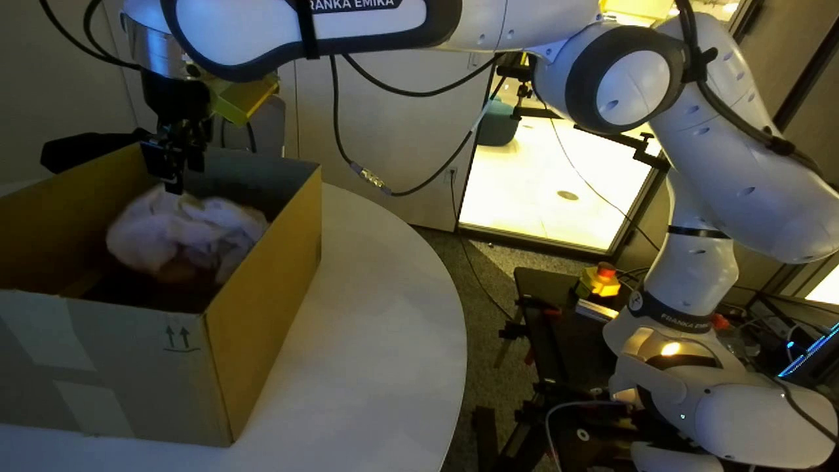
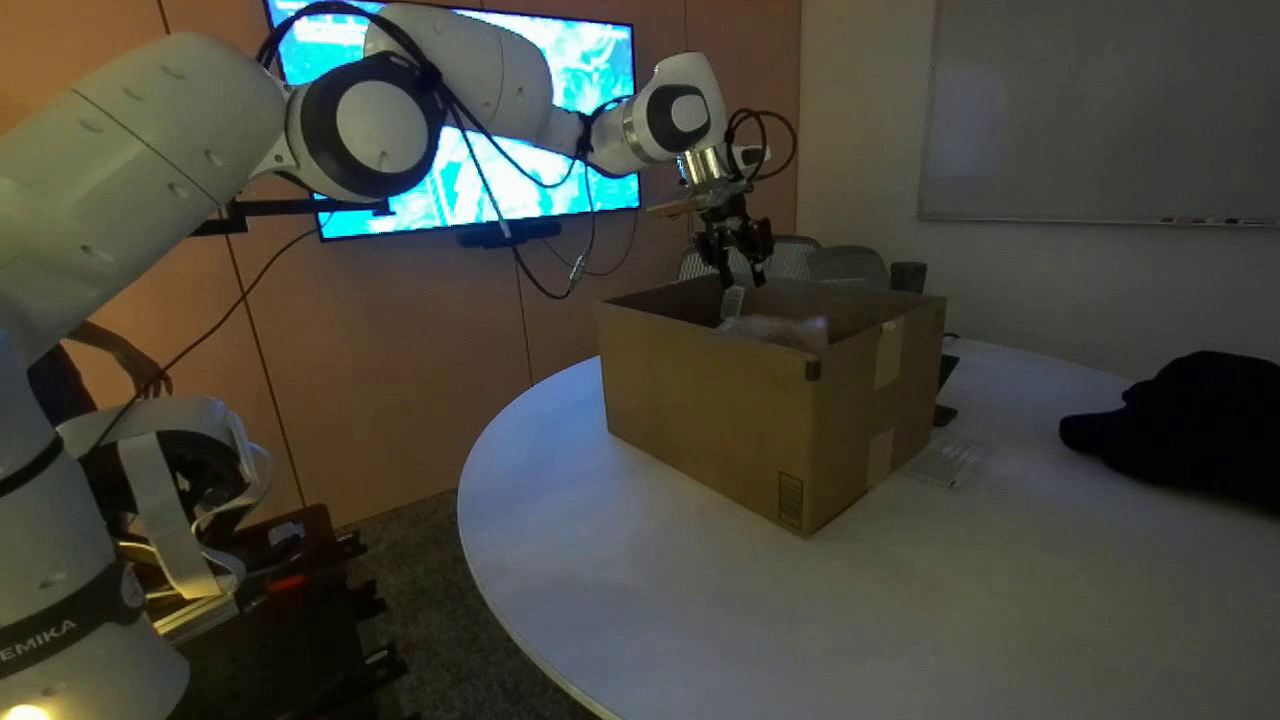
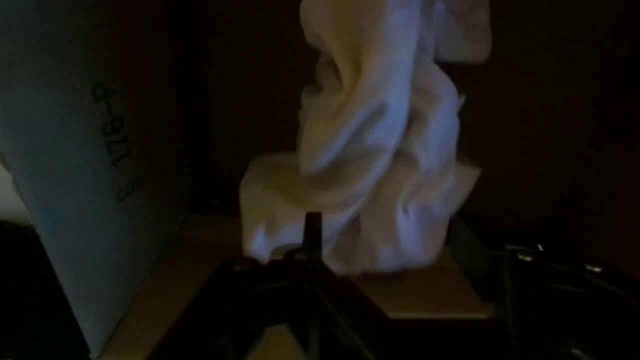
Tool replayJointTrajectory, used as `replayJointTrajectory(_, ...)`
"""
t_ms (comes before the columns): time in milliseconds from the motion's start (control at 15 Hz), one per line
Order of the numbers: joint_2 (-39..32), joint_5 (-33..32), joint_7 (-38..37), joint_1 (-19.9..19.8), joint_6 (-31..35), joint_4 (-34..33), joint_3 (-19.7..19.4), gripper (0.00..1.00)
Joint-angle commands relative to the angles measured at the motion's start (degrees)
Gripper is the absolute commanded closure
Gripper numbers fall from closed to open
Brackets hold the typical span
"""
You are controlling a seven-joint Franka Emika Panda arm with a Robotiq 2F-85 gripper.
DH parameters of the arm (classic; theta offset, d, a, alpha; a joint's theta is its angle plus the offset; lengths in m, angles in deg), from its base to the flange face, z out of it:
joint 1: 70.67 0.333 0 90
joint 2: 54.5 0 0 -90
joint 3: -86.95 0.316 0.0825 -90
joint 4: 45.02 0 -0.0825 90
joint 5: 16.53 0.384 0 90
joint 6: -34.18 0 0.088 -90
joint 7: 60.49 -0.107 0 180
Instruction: Pick up the marker and wrap it on the cloth, then pick up the cloth and put it in the box
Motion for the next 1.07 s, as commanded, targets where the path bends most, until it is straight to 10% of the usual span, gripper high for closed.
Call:
replayJointTrajectory(0, -3.93, 0.42, 2.72, -0.25, -4.25, -8.57, 0.42, 0.02)
replayJointTrajectory(1000, 15.14, 1.04, 0.53, 0.80, -29.50, 2.54, 1.47, 0.00)
